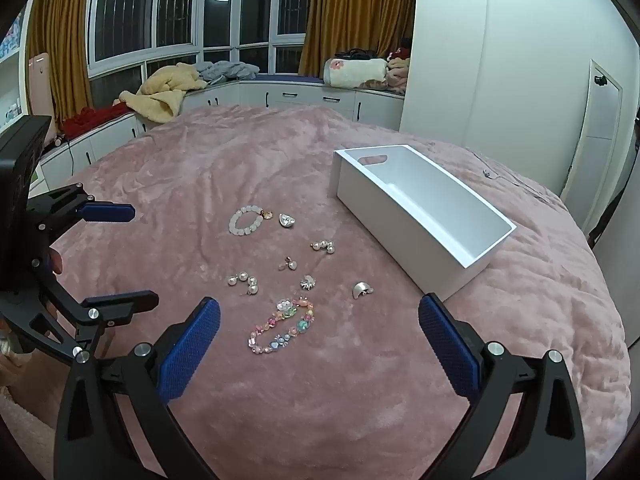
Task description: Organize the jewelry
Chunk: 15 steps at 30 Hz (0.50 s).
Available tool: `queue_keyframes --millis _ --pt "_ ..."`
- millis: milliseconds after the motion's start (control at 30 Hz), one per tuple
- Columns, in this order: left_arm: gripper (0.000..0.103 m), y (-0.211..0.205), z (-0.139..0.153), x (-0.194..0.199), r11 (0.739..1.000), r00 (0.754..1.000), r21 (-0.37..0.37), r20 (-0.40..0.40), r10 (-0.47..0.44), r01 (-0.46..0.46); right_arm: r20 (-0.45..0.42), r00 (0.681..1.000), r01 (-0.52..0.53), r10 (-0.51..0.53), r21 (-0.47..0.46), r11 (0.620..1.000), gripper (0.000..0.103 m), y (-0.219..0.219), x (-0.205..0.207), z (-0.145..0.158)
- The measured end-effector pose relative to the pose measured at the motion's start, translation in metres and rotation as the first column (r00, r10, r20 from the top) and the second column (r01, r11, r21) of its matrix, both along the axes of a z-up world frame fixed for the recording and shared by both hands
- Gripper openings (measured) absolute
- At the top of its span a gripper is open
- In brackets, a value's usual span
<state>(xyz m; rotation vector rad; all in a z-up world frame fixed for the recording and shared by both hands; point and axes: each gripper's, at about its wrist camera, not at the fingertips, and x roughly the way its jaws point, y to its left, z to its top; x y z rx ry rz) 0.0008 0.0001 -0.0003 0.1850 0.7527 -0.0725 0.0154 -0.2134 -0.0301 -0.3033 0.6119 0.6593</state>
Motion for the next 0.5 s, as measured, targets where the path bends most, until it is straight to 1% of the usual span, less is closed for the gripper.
queue_keyframes --millis 67,267,300,433,500 --pt "0.1 0.0 0.0005 -0.001 1.0 1.0 -0.002 0.015 -0.002 0.002 -0.003 1.0 -0.001 0.001 0.001 1.0 0.098 -0.0004 -0.0002 0.0002" --pt "0.1 -0.0048 -0.0006 0.0 1.0 1.0 0.0 0.013 0.003 -0.003 -0.003 1.0 -0.004 0.004 -0.002 1.0 0.098 0.0007 -0.001 0.0011" --pt "0.1 -0.004 0.0033 0.0001 1.0 1.0 -0.019 0.019 0.002 -0.001 -0.004 1.0 -0.001 0.001 0.003 1.0 0.098 0.0021 0.0007 0.0091" --pt "0.1 -0.008 0.0048 0.0014 1.0 1.0 -0.013 0.016 -0.001 0.001 -0.006 1.0 0.001 -0.001 0.007 1.0 0.098 0.0038 0.001 0.0096" --pt "0.1 -0.0037 0.0032 -0.0002 1.0 1.0 -0.02 0.021 0.003 -0.003 -0.003 1.0 0.0 0.0 0.007 1.0 0.098 0.0051 0.0003 0.0088"
